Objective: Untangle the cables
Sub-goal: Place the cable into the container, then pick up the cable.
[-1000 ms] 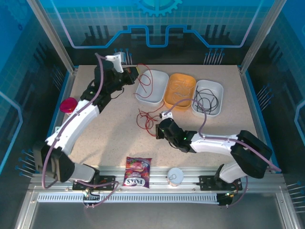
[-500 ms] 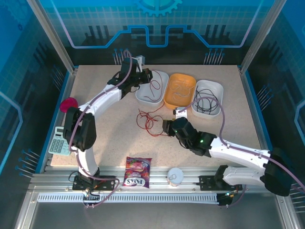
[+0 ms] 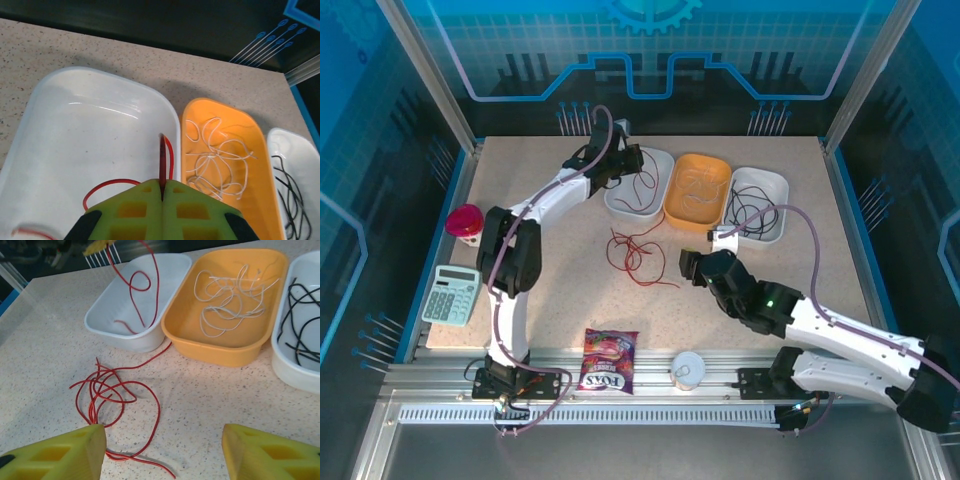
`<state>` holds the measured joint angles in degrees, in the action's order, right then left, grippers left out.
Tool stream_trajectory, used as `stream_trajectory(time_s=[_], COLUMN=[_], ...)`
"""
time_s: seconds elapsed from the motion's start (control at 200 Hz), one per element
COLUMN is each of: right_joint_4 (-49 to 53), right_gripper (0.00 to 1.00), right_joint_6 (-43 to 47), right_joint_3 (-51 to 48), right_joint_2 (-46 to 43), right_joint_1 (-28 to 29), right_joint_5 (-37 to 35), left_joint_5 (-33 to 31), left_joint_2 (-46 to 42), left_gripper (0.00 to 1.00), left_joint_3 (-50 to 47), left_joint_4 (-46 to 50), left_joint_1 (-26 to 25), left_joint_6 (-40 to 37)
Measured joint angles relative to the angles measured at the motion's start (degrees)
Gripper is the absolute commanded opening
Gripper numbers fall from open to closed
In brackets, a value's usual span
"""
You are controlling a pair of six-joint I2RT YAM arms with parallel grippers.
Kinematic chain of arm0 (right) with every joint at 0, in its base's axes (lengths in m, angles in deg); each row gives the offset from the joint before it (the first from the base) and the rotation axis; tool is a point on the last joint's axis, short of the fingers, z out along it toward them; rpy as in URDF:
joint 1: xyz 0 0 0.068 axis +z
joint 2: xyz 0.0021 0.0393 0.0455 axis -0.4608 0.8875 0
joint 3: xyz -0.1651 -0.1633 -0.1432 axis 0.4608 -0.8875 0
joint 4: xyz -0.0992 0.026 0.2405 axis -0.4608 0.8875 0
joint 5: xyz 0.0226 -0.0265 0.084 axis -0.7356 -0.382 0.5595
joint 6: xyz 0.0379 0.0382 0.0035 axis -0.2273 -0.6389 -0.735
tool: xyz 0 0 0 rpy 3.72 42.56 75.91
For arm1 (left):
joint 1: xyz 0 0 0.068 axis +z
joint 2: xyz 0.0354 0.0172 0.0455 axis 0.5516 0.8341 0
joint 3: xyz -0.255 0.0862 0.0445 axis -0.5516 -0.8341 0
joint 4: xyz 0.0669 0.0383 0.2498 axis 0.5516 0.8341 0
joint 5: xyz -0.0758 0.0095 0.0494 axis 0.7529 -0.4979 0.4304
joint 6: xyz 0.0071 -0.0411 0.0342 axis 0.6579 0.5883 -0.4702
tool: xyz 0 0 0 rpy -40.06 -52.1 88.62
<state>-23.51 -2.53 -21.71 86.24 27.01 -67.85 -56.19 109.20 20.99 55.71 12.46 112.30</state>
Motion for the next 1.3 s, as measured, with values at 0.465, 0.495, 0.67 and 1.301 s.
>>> stream_trajectory(time_s=[0.465,0.495,0.67,1.301], right_joint_4=[10.82,11.21,13.11,15.30], right_gripper=[0.84,0.86,0.98,1.00], right_joint_6=[-2.58,-2.67,-3.04,-3.52], right_joint_3=[3.56,3.65,3.72,8.26], right_joint_2=[-3.30,-3.30,-3.30,3.87], right_joint_1=[0.00,0.00,-0.02,-4.13], right_joint_5=[-3.65,-3.91,-4.76,-2.43], left_joint_5=[-1.18,-1.18,-1.27,-2.47], left_joint_2=[7.04,7.04,6.75,-34.86], left_gripper=[0.40,0.43,0.65,0.99], left_joint_3=[5.95,5.95,5.81,-36.11], left_joint_4=[4.92,4.94,5.79,1.36], left_joint_1=[0.22,0.22,0.39,-2.78], left_joint_6=[-2.91,-2.95,-4.02,-1.29])
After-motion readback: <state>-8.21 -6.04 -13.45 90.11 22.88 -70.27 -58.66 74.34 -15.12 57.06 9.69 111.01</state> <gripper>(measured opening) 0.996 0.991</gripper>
